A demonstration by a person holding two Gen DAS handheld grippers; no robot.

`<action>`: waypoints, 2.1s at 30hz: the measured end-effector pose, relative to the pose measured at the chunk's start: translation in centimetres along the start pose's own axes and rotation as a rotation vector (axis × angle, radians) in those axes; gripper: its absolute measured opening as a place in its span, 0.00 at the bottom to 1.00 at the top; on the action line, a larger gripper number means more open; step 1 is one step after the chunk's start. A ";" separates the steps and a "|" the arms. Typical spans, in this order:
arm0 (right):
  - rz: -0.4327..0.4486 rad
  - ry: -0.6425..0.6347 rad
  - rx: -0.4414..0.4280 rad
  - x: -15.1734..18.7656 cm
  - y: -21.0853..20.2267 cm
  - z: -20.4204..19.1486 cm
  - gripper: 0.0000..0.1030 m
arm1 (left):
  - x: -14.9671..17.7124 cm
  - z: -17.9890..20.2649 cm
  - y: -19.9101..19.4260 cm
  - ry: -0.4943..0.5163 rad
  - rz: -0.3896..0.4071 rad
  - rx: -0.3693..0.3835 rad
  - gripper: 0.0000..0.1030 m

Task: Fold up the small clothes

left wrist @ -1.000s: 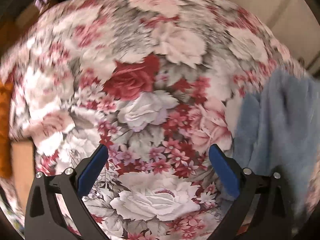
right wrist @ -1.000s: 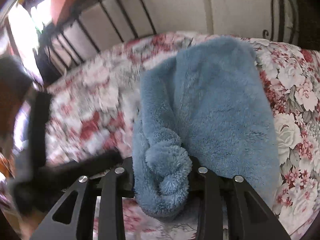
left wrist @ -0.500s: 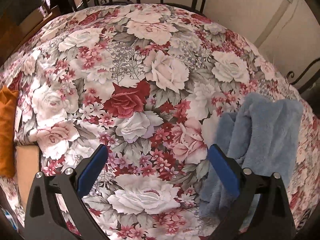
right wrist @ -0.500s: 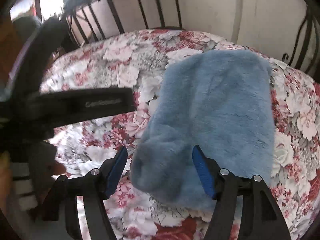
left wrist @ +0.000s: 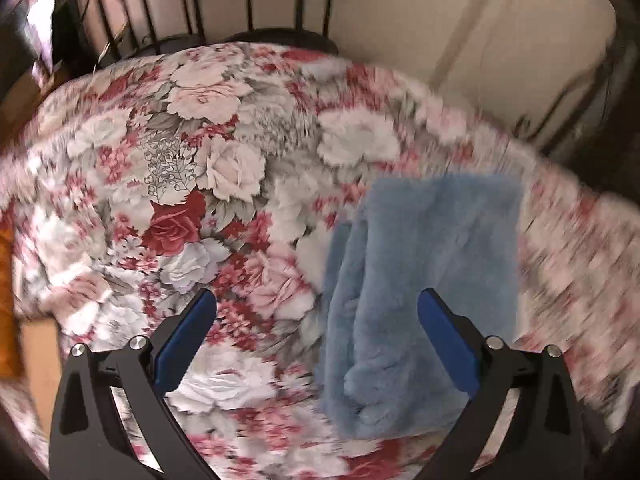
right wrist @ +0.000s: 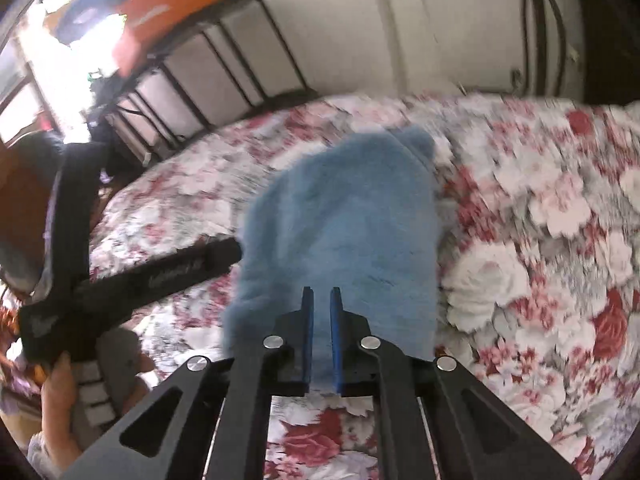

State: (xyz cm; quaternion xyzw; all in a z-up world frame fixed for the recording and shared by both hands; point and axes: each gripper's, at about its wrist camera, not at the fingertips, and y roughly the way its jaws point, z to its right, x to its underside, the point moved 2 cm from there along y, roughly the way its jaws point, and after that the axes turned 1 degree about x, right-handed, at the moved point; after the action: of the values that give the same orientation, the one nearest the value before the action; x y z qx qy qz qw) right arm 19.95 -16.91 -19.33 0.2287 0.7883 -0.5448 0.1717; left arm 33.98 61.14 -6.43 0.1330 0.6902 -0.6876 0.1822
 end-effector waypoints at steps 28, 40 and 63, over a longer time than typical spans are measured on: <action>0.066 0.104 -0.063 -6.8 6.5 1.1 0.08 | 1.6 -4.0 6.2 -0.153 -0.141 0.154 0.96; -0.026 0.021 0.047 -5.3 13.1 2.3 0.01 | 1.5 -3.8 8.5 -0.110 -0.170 0.172 0.96; -0.256 0.018 0.047 2.2 8.3 3.4 0.03 | 1.9 -2.8 9.5 -0.138 -0.189 0.170 0.96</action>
State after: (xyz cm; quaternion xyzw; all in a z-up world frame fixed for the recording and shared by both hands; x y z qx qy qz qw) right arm 22.72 -17.17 -28.10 0.1353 0.7997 -0.5782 0.0882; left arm 36.24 64.00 -15.86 0.0348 0.6247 -0.7652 0.1519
